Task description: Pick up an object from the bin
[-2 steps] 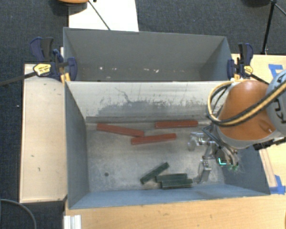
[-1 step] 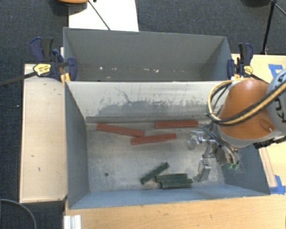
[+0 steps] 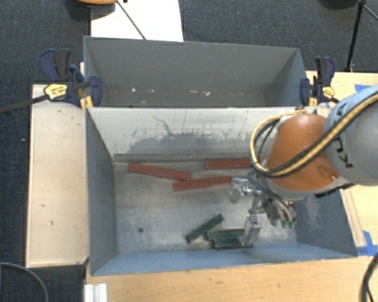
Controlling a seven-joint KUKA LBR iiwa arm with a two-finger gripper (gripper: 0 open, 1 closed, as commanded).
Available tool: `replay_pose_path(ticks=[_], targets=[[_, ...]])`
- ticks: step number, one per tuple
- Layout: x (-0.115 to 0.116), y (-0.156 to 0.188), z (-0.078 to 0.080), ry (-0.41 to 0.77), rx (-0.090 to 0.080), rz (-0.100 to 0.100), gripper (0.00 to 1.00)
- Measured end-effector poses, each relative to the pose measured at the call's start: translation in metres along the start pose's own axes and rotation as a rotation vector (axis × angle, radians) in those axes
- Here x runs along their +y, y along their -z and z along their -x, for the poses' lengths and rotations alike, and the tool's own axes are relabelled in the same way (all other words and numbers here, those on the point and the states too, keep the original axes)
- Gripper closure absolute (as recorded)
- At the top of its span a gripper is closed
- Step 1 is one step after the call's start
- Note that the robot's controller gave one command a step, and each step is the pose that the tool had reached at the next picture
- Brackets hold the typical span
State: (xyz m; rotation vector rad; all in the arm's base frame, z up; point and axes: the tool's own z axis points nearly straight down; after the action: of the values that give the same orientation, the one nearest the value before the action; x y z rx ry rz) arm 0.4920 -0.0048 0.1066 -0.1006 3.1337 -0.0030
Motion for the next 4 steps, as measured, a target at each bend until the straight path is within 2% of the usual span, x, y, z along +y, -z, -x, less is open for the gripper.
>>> replay_pose_path(ticks=[1,2,3,4], targets=[[0.048,0.033,0.000,0.298,0.006,0.004,0.00],[0.082,0.012,-0.006,0.180,0.003,0.003,0.00],[0.071,-0.027,-0.002,0.421,-0.007,0.003,0.00],[0.060,-0.034,-0.002,0.127,0.008,0.001,1.00]])
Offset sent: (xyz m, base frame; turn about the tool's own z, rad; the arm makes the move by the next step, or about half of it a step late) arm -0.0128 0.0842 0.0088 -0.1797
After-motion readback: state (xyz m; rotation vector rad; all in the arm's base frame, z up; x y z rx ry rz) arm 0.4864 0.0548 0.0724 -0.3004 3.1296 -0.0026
